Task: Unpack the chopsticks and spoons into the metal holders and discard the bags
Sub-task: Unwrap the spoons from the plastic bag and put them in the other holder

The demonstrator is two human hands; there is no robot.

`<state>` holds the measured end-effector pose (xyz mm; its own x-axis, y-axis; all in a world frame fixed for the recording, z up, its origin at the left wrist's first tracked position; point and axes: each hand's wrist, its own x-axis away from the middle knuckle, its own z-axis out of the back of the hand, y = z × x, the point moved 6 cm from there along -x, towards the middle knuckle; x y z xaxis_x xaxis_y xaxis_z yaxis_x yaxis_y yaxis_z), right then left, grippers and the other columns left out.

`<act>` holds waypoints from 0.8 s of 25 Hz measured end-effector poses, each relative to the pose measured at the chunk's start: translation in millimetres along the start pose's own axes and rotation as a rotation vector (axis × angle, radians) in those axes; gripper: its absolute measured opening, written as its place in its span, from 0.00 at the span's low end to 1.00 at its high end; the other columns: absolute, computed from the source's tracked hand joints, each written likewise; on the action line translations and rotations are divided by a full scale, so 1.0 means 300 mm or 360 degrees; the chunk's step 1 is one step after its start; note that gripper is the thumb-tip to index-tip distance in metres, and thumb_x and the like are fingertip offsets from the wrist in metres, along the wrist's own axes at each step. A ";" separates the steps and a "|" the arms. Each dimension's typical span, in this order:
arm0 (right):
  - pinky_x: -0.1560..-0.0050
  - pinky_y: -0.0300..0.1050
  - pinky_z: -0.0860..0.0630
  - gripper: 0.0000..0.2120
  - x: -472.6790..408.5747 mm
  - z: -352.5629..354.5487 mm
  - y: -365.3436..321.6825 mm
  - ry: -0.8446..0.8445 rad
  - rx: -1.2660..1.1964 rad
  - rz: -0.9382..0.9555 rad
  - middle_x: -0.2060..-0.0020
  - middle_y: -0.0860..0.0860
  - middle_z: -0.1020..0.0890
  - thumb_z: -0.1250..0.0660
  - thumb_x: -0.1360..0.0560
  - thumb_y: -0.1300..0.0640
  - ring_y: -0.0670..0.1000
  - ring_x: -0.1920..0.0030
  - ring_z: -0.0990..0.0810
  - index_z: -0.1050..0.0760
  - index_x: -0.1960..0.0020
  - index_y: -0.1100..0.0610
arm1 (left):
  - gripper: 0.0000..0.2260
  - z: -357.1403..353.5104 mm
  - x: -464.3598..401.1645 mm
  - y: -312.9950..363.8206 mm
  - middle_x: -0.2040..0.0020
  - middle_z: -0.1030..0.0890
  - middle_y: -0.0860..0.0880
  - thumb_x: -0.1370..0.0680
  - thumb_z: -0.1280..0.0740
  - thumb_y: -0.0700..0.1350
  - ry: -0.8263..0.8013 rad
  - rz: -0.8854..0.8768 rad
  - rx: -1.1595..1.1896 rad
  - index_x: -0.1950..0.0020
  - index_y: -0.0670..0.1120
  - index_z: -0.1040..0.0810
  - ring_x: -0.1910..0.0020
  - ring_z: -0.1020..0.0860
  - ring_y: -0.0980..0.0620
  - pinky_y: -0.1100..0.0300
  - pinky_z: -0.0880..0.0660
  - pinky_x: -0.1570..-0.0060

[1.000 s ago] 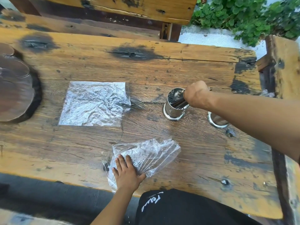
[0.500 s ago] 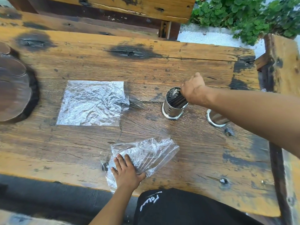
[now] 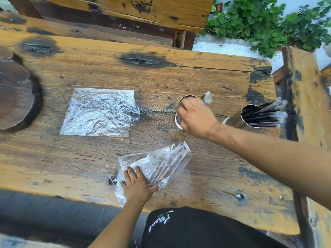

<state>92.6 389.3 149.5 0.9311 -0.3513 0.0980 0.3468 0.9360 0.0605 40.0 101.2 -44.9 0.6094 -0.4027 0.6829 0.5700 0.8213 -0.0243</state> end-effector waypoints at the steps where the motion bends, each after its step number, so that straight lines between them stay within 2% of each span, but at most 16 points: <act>1: 0.38 0.50 0.26 0.14 0.040 -0.031 -0.062 0.0011 -0.0110 0.0050 0.47 0.53 0.23 0.34 0.23 0.52 0.51 0.45 0.25 0.21 0.41 0.57 | 0.56 0.002 0.003 0.012 0.17 0.57 0.38 0.29 0.39 0.77 0.0008 -0.0020 -0.0030 0.16 0.45 0.60 0.17 0.56 0.38 0.40 0.47 0.22; 3: 0.46 0.49 0.24 0.12 0.110 -0.131 -0.182 -0.0090 -0.0275 0.0108 0.49 0.53 0.23 0.33 0.26 0.54 0.52 0.48 0.24 0.20 0.44 0.56 | 0.55 -0.002 0.006 0.047 0.17 0.55 0.38 0.30 0.42 0.79 0.0037 -0.0074 -0.0058 0.16 0.46 0.58 0.17 0.54 0.39 0.41 0.44 0.23; 5: 0.51 0.52 0.22 0.14 0.170 -0.250 -0.286 -0.0355 -0.0421 0.0077 0.47 0.56 0.24 0.32 0.27 0.55 0.58 0.49 0.21 0.21 0.43 0.58 | 0.53 0.002 0.013 0.086 0.17 0.51 0.39 0.30 0.43 0.79 0.0113 -0.0127 -0.0037 0.16 0.49 0.53 0.18 0.50 0.39 0.41 0.42 0.26; 7: 0.51 0.53 0.22 0.16 0.231 -0.365 -0.371 -0.0711 -0.0534 -0.0004 0.41 0.57 0.27 0.33 0.24 0.55 0.60 0.46 0.21 0.25 0.37 0.57 | 0.49 0.010 0.023 0.113 0.19 0.45 0.40 0.30 0.43 0.78 0.0197 -0.0180 0.0007 0.17 0.51 0.47 0.21 0.44 0.39 0.42 0.41 0.29; 9: 0.45 0.55 0.23 0.20 0.285 -0.461 -0.436 -0.0907 -0.0570 -0.0097 0.37 0.57 0.30 0.33 0.22 0.50 0.59 0.40 0.24 0.28 0.32 0.55 | 0.45 0.003 0.035 0.111 0.22 0.41 0.41 0.28 0.41 0.76 0.0191 -0.0238 0.0031 0.19 0.51 0.42 0.25 0.40 0.40 0.42 0.39 0.31; 13: 0.36 0.59 0.26 0.27 0.281 -0.565 -0.475 -0.0869 -0.0450 -0.0298 0.32 0.59 0.32 0.41 0.20 0.38 0.59 0.34 0.28 0.31 0.28 0.54 | 0.29 0.015 0.021 0.036 0.29 0.31 0.43 0.24 0.37 0.63 0.0263 -0.0399 0.0196 0.28 0.48 0.29 0.30 0.33 0.41 0.44 0.34 0.33; 16: 0.37 0.64 0.28 0.37 0.242 -0.612 -0.457 -0.0939 -0.0473 -0.0505 0.30 0.61 0.33 0.48 0.25 0.28 0.63 0.34 0.29 0.31 0.29 0.54 | 0.21 0.105 -0.045 -0.031 0.43 0.23 0.44 0.23 0.40 0.57 0.0495 -0.0517 0.0307 0.41 0.44 0.21 0.42 0.25 0.41 0.46 0.27 0.40; 18: 0.38 0.64 0.29 0.41 0.220 -0.636 -0.456 -0.0996 -0.0529 -0.0590 0.30 0.60 0.34 0.47 0.27 0.25 0.64 0.33 0.31 0.33 0.28 0.54 | 0.20 0.196 -0.116 -0.089 0.50 0.22 0.41 0.23 0.41 0.55 0.0748 -0.0501 0.0382 0.49 0.41 0.19 0.51 0.22 0.39 0.47 0.24 0.48; 20: 0.39 0.64 0.27 0.44 0.199 -0.645 -0.455 -0.1019 -0.0548 -0.0677 0.29 0.59 0.36 0.42 0.28 0.25 0.64 0.33 0.32 0.38 0.25 0.55 | 0.15 0.307 -0.204 -0.141 0.52 0.21 0.40 0.23 0.37 0.52 0.0949 -0.0431 0.0532 0.52 0.40 0.20 0.54 0.22 0.38 0.48 0.25 0.54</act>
<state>122.8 244.8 -45.0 0.5053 -0.5233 0.6861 0.7655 0.6388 -0.0766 -72.1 128.3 -18.5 0.7219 -0.6819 0.1179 0.6023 0.7031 0.3780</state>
